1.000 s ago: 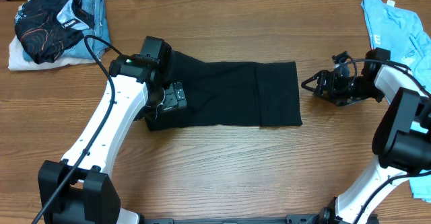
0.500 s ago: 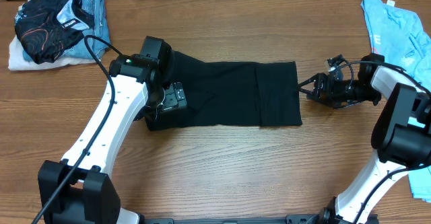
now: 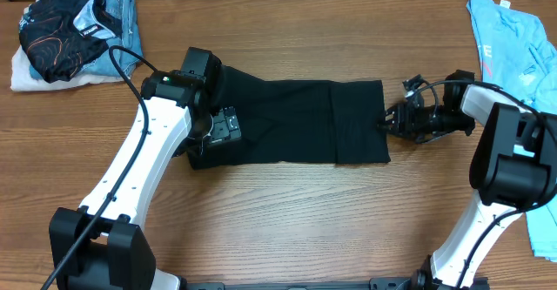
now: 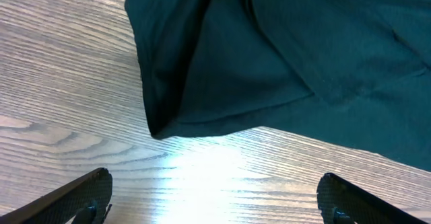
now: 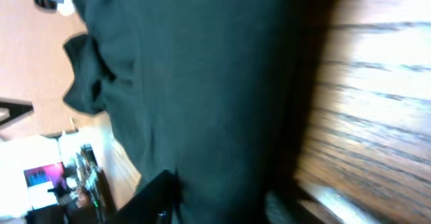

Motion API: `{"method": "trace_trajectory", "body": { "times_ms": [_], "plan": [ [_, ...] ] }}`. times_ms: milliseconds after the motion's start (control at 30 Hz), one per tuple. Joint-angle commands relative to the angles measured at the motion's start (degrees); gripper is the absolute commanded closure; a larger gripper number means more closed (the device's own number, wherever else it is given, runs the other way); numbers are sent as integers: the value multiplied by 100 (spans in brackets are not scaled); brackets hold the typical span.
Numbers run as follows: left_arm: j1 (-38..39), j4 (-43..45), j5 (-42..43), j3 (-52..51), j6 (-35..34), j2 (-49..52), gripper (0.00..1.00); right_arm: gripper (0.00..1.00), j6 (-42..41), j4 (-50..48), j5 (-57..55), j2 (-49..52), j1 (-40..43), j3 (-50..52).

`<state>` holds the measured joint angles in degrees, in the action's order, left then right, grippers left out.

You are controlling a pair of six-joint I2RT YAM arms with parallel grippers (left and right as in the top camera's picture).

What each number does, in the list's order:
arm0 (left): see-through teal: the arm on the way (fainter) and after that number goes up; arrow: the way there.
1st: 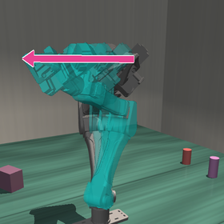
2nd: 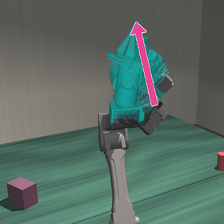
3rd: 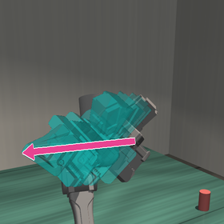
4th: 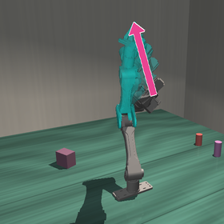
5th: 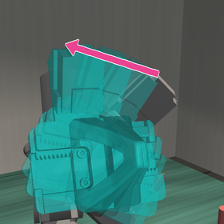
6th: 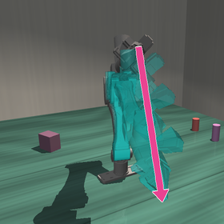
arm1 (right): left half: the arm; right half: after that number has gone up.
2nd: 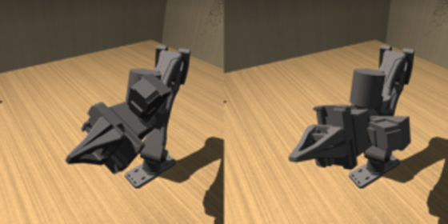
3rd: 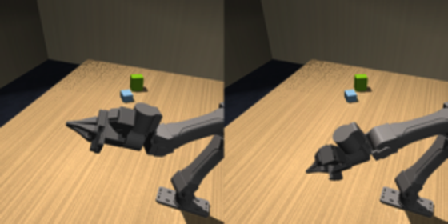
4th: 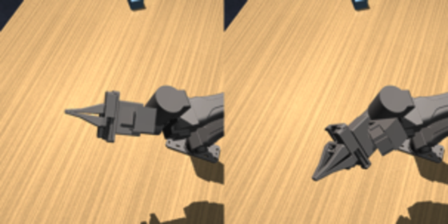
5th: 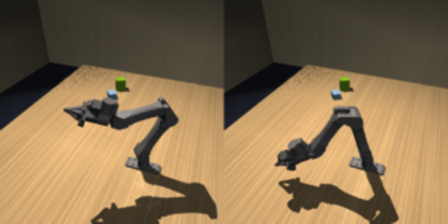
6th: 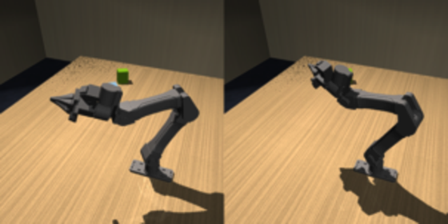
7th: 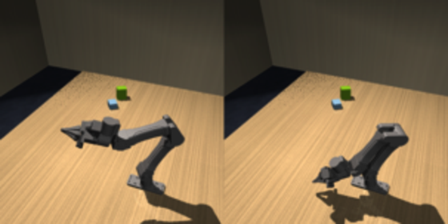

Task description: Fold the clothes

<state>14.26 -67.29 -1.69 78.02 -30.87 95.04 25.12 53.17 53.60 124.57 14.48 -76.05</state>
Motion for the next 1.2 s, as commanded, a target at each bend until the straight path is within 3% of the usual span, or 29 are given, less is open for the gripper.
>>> {"method": "trace_trajectory", "body": {
  "times_ms": [0,100,133,567,733,1167],
  "plan": [
    [48,4,26,-35,131,-17,0,72,17,-9,50,39,-7,35],
    [48,9,26,-35,131,-17,0,93,-24,-17,48,39,-7,35],
    [50,7,26,-35,131,-17,0,96,-26,-15,48,39,-7,35],
    [48,4,24,-35,133,-17,0,96,-597,157,-153,-22,629,17],
    [48,20,24,-35,131,-17,0,96,-1051,225,-1040,-205,782,17],
    [48,157,28,-35,127,-17,0,96,-1921,361,-2146,-1731,400,-61]
  ]
}}
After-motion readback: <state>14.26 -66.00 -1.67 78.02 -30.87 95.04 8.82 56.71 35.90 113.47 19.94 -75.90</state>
